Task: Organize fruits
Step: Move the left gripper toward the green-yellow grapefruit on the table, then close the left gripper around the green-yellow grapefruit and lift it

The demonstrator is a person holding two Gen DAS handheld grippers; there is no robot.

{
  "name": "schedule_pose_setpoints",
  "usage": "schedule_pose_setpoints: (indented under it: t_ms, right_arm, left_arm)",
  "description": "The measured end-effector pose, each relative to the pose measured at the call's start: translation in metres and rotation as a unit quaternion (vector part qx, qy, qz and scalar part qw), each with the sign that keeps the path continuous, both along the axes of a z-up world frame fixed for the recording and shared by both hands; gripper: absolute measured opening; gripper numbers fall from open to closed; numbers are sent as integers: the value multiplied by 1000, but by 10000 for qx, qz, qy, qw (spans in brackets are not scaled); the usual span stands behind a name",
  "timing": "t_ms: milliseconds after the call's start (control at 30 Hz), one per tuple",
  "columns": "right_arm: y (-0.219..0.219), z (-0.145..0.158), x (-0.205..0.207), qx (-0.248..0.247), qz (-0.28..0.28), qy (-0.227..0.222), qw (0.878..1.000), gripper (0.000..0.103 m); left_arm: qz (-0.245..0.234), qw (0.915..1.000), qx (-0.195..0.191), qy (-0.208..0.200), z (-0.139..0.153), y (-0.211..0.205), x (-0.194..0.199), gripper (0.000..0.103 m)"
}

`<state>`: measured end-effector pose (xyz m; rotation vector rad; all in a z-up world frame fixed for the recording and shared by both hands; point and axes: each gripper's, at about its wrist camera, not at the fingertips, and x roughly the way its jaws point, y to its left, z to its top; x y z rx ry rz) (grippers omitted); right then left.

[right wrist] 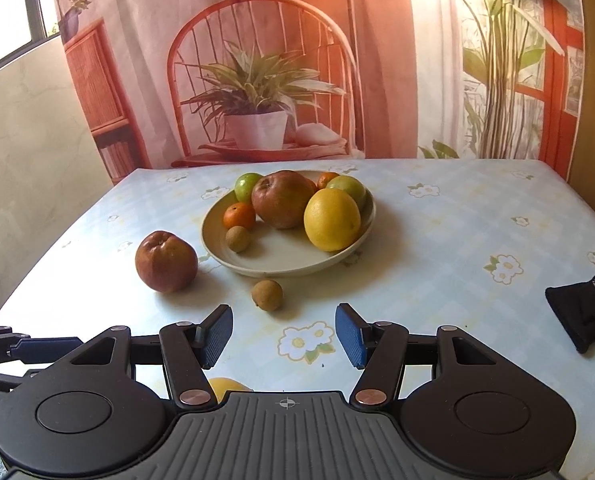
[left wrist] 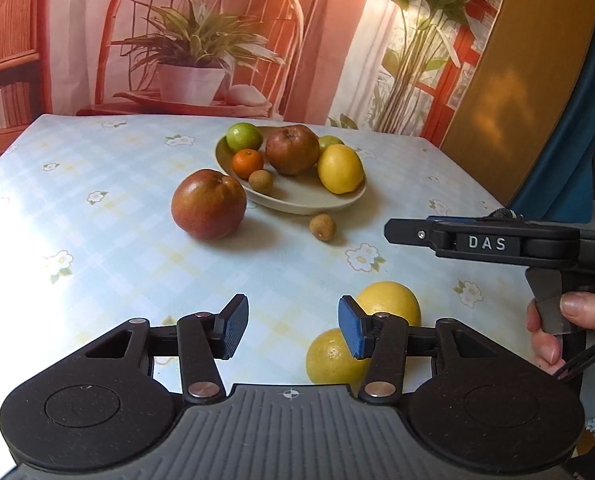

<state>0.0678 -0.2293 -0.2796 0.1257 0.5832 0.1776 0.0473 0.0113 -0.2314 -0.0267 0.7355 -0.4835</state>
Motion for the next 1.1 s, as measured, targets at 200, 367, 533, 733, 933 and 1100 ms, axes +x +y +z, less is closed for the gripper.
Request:
schedule_pose_setpoints:
  t_ms: [200, 367, 533, 733, 933, 1100]
  right_arm:
    - [-3, 0, -1, -26, 1, 9, 10000, 54]
    - [-3, -1, -1, -1, 24, 23, 10000, 54]
    - [-3, -1, 0, 15, 25, 32, 10000, 54]
    - [-4, -2, 0, 38, 30, 53, 10000, 54]
    - [-5, -4, 2, 54, 56, 96, 9999, 54]
    - [-5, -5, 6, 71, 164, 156, 9997, 51]
  left_arm:
    - [-263, 9996, 107, 93, -6, -6, -5, 58]
    - [-406, 9989, 170, 155, -13, -11, -4, 57]
    - [-521, 9982, 215, 199, -17, -17, -5, 57]
    - [-693, 9964, 347, 332, -25, -25, -3, 57]
    - [-841, 9954, 364, 296, -29, -28, -1, 45]
    - [-543, 9977, 321, 237, -29, -20, 2, 45]
